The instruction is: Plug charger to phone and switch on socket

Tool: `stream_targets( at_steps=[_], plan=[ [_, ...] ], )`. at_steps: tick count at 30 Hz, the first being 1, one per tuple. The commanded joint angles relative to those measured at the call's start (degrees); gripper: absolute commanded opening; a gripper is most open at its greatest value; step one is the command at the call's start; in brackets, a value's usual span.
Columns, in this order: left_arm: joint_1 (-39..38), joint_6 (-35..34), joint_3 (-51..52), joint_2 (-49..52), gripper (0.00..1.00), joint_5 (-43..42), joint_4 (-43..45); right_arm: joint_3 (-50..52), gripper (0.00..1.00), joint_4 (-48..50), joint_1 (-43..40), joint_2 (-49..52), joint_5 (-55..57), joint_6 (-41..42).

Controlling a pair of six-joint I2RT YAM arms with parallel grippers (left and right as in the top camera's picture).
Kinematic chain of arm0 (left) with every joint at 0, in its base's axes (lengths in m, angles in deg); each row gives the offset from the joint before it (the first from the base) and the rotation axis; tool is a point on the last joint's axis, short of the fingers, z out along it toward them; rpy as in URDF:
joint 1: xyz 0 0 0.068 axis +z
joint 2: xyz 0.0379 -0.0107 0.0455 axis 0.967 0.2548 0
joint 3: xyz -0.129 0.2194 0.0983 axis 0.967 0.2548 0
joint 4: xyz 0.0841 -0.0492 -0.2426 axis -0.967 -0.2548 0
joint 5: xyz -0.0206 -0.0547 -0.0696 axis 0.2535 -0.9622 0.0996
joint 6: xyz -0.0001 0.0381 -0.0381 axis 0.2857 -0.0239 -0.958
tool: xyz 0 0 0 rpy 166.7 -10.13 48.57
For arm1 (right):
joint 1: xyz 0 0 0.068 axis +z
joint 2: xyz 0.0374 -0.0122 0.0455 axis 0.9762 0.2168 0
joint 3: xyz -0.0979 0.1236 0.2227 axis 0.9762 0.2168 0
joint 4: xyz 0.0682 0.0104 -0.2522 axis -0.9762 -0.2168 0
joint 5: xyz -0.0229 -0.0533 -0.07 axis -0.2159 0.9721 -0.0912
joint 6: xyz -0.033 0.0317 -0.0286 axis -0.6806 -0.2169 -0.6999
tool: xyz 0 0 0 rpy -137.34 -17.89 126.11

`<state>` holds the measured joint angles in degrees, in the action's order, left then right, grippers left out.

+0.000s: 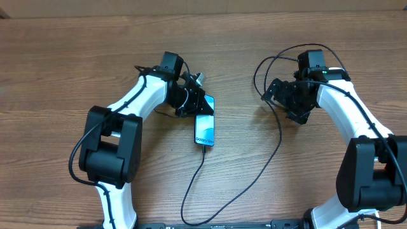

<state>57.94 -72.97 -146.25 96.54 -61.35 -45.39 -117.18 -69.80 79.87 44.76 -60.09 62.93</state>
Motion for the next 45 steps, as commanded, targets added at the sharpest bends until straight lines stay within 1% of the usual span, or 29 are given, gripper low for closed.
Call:
stream_targets(
  at_steps=[1, 6, 14, 19, 32, 45],
  plan=[
    [-1.1, 0.1, -0.8, 0.4, 0.04, 1.2, 0.2, -0.5, 1.0, 0.3, 0.1, -1.9, 0.6, -0.2],
    [-2.0, -2.8, -0.8, 0.4, 0.04, 6.2, 1.9, -0.5, 1.0, 0.3, 0.1, -1.9, 0.5, -0.2],
    [-2.6, -9.1, -0.8, 0.4, 0.04, 6.9, 8.6, -0.5, 0.99, 0.1, 0.2, -1.9, 0.5, -0.2],
    [-2.6, -9.7, -0.8, 0.4, 0.05, 8.9, 9.3, -0.5, 1.0, 0.1, 0.2, -1.9, 0.5, -0.2],
    [-2.7, -11.2, -0.8, 0.6, 0.05, 10.4, 9.3, -0.5, 1.0, -0.1, 0.2, -1.9, 0.5, -0.2],
    [-3.0, -12.5, -0.8, 5.7, 0.05, 9.7, 9.5, -0.5, 1.0, -0.2, 0.2, -1.9, 0.6, -0.2]
  ],
)
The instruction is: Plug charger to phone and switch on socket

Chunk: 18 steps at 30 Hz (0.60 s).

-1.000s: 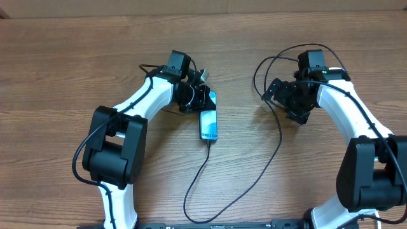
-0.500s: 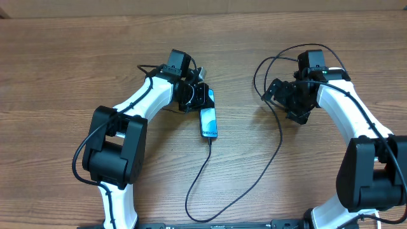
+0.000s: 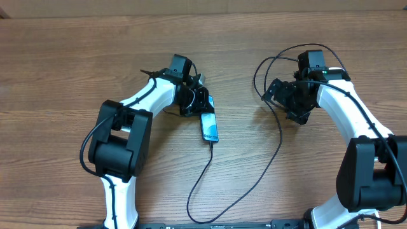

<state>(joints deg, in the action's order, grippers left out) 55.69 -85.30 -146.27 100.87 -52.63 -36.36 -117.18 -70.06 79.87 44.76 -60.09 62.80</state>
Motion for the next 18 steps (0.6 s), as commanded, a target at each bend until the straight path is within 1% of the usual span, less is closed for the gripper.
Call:
stream_targets(
  at_steps=[1, 8, 18],
  plan=[
    [-0.7, -0.1, -0.8, 1.4, 0.05, 0.9, 0.5, -0.5, 1.0, 0.1, 0.2, -1.9, 0.5, -0.1],
    [-0.7, -0.1, -0.8, 1.4, 0.05, 0.9, 0.0, -0.5, 1.0, -0.1, 0.2, -1.9, 0.5, 0.0],
    [-0.7, -0.1, -0.8, 1.4, 0.13, 1.0, 0.0, -0.5, 1.0, -0.1, 0.2, -1.9, 0.5, 0.0]
  ],
)
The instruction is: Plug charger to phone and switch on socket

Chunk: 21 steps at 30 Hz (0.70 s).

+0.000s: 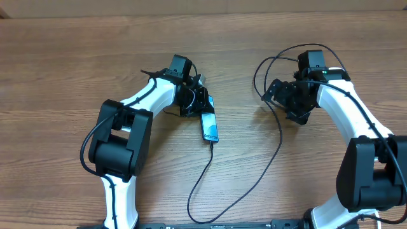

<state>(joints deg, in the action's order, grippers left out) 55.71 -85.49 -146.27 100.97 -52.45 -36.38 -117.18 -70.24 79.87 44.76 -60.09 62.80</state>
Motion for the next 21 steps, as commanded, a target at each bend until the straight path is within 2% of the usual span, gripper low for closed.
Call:
stream_targets(
  at_steps=[1, 9, 16, 21],
  plan=[
    [-0.7, 0.1, -0.8, 1.2, 0.13, 0.8, 0.0, -0.5, 1.0, 0.1, 0.2, -1.9, 0.5, 0.0],
    [-0.7, 0.1, -0.8, 1.2, 0.28, 0.8, -0.1, -0.5, 1.0, 0.1, 0.2, -1.9, 0.5, 0.0],
    [-0.7, 0.1, -0.8, 1.2, 0.35, 0.8, -0.4, -0.5, 1.0, 0.1, 0.2, -1.9, 0.5, 0.0],
    [-0.7, 0.1, -0.8, 1.2, 0.36, 0.8, -0.5, -0.5, 1.0, -0.1, 0.2, -1.9, 0.5, -0.1]
  ],
)
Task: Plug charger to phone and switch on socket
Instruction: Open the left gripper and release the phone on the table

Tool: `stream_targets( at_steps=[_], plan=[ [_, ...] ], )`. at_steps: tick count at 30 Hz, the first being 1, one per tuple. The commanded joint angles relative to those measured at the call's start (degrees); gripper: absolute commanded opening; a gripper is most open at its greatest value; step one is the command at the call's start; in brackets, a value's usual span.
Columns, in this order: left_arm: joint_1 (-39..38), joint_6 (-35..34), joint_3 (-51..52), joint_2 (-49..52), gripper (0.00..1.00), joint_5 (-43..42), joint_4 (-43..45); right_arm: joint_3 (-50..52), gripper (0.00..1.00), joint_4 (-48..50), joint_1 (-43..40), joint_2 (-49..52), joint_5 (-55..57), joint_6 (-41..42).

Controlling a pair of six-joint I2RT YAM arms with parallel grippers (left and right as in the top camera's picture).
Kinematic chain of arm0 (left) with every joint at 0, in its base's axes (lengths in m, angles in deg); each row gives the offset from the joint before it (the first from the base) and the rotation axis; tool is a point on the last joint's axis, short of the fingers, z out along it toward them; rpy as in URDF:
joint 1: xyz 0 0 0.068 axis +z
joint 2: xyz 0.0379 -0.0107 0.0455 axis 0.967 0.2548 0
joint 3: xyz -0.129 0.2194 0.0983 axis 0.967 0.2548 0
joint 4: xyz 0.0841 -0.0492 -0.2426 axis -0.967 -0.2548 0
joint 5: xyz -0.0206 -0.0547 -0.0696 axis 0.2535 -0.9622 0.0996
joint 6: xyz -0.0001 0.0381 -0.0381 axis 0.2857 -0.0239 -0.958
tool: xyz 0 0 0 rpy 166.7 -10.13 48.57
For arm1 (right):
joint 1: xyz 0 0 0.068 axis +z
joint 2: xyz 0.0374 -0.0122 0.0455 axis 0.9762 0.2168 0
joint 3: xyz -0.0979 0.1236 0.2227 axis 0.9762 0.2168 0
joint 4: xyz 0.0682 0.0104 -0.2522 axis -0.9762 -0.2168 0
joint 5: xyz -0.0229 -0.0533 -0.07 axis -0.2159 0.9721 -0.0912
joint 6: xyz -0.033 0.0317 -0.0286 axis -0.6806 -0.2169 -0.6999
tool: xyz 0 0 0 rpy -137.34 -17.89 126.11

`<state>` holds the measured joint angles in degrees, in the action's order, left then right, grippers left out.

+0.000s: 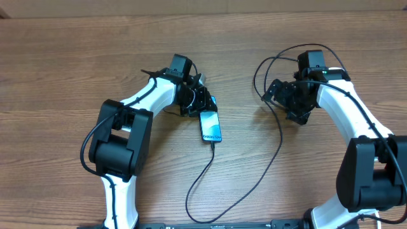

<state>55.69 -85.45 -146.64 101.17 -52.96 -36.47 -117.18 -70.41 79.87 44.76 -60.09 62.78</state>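
The phone (210, 126) lies face up on the table with its screen lit, its lower end swung a little to the right. The black charger cable (202, 181) is plugged into its bottom end, loops toward the front edge and runs up to the right. My left gripper (203, 102) sits at the phone's top end, its fingers closed on that edge. Pointing left, my right gripper (282, 99) rests over a dark block where the cable ends. The socket and its switch are hidden under it, and how its jaws stand does not show.
Loose loops of black cable (273, 63) arc above and around the right wrist. The wooden table (76, 57) runs bare to the left and back. Both arm bases stand at the front edge.
The phone's lower end has swung slightly right and it now looks flatter and larger. The left gripper shifted a touch right with it. The right arm has not moved.
At first the phone lay at centre with the cable plugged in and the left gripper at its top end. Then the left arm stood further right, with the phone carried along and tilted. It stayed so, and now the phone lies flatter. The right gripper stayed put throughout.
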Motion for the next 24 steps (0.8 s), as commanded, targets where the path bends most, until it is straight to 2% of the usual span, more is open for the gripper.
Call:
stream_targets(
  at_steps=[1, 7, 19, 24],
  plan=[
    [-0.7, 0.0, -0.4, 1.1, 0.37, 1.3, -0.5, -0.5, 1.0, 0.0, 0.2, -1.9, 0.5, 0.0],
    [-0.7, 0.0, -0.4, 1.0, 0.4, 1.6, -1.2, -0.5, 1.0, 0.0, 0.2, -1.9, 0.5, 0.0],
    [-0.7, 0.1, -0.4, 1.0, 0.57, 2.0, -1.7, -0.5, 1.0, -0.2, 0.2, -1.9, 0.5, 0.0],
    [-0.7, 0.0, -0.4, 1.0, 0.63, 4.7, -3.0, -0.5, 1.0, -0.3, 0.2, -1.9, 0.6, 0.0]
  ],
)
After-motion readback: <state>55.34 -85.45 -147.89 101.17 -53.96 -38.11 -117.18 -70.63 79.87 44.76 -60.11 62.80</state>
